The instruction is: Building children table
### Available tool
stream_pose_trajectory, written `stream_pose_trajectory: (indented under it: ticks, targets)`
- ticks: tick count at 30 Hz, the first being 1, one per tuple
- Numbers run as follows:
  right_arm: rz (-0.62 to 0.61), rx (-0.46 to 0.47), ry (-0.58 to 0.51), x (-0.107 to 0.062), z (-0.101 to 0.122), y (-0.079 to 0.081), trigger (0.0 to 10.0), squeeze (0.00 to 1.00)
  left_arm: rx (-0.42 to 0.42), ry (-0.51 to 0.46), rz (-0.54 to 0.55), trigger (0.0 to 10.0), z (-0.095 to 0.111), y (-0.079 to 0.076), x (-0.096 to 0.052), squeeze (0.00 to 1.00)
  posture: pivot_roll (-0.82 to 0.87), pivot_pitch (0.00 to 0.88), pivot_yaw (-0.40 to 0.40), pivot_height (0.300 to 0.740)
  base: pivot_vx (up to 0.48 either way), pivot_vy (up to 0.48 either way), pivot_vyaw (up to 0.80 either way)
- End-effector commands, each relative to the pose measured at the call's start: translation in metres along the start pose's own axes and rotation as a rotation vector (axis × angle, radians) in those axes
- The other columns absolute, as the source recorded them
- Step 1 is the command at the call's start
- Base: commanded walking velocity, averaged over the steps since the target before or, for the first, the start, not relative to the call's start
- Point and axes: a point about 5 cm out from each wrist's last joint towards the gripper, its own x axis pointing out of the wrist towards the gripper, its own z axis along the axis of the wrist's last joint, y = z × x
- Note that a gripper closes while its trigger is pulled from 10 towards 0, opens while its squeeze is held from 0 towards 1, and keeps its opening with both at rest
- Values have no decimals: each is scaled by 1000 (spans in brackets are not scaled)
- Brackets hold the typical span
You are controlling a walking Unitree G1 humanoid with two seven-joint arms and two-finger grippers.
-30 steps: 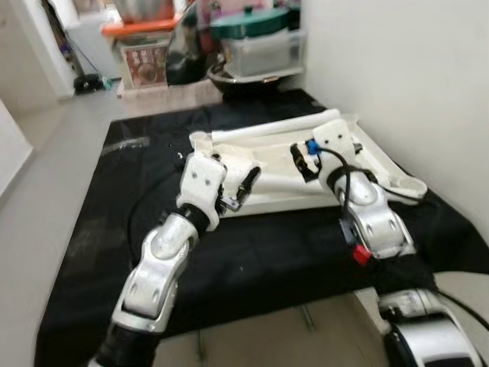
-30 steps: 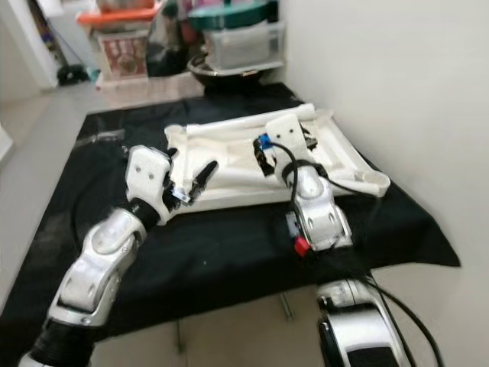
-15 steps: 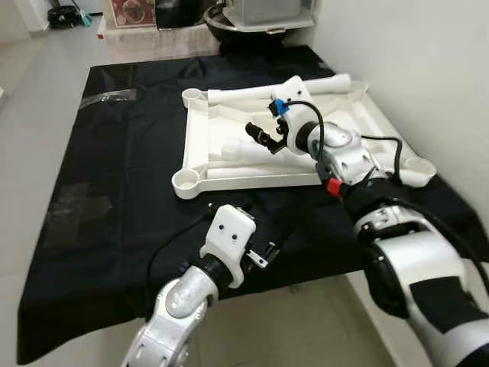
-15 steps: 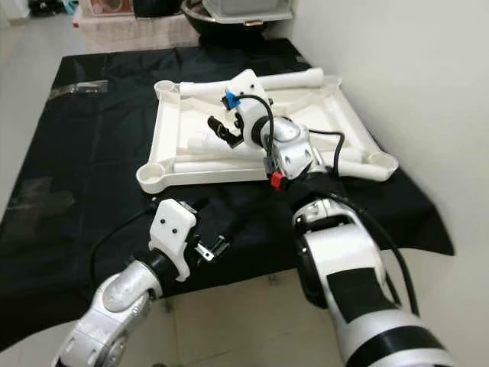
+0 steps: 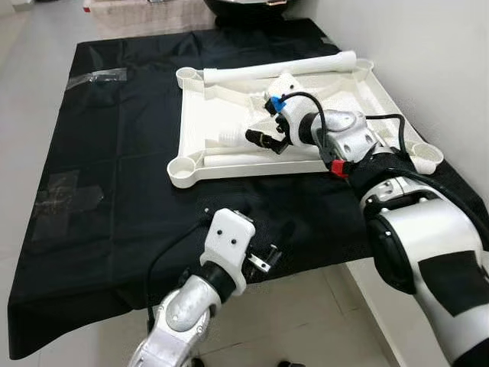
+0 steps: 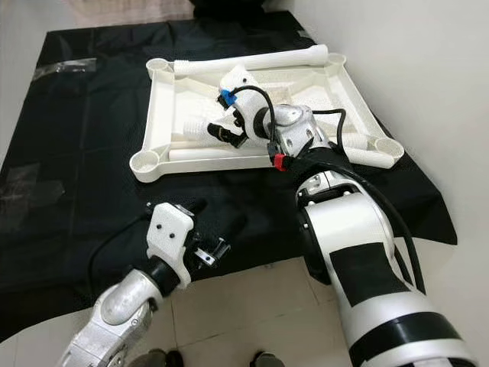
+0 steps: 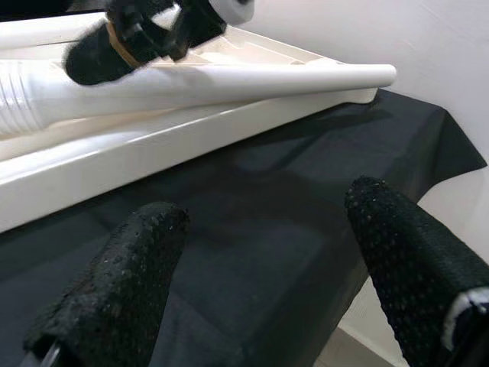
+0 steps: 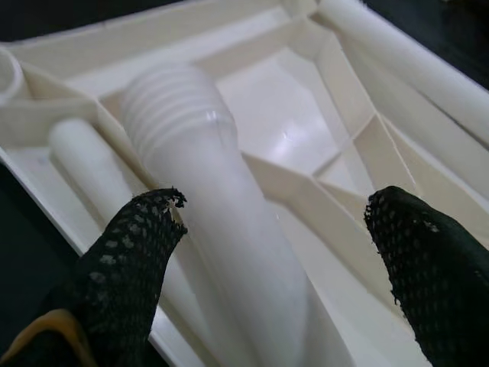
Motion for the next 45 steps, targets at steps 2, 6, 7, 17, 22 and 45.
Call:
stream_pose_trajectory:
  ticks: [2, 6, 7, 17, 22, 45]
  targets:
    - [0, -40, 22, 2, 4, 2, 10000, 0, 1, 15, -10, 10000, -2, -7, -4, 0, 36, 238, -65, 740, 0, 0, 0]
    - [6, -55, 36, 4, 4, 5, 10000, 0, -5, 18, -10, 10000, -2, -9, -5, 0, 32, 240, -76, 740, 0, 0, 0]
    - [10, -55, 36, 5, 5, 6, 10000, 0, -7, 18, -9, 10000, -2, -10, -5, 0, 32, 240, -76, 740, 0, 0, 0]
    - [67, -114, 86, 11, 2, 19, 10000, 0, -22, 15, 3, 10000, -1, -14, -5, 0, 24, 236, -92, 740, 0, 0, 0]
    - [76, -136, 106, 13, 1, 23, 10000, 0, -24, 14, 12, 10000, -1, -14, -6, 0, 23, 234, -96, 740, 0, 0, 0]
    - [197, -205, 143, 25, 3, 50, 0, 0, -73, 14, 82, 10000, 7, -22, -14, 0, 16, 301, -131, 740, 0, 0, 0]
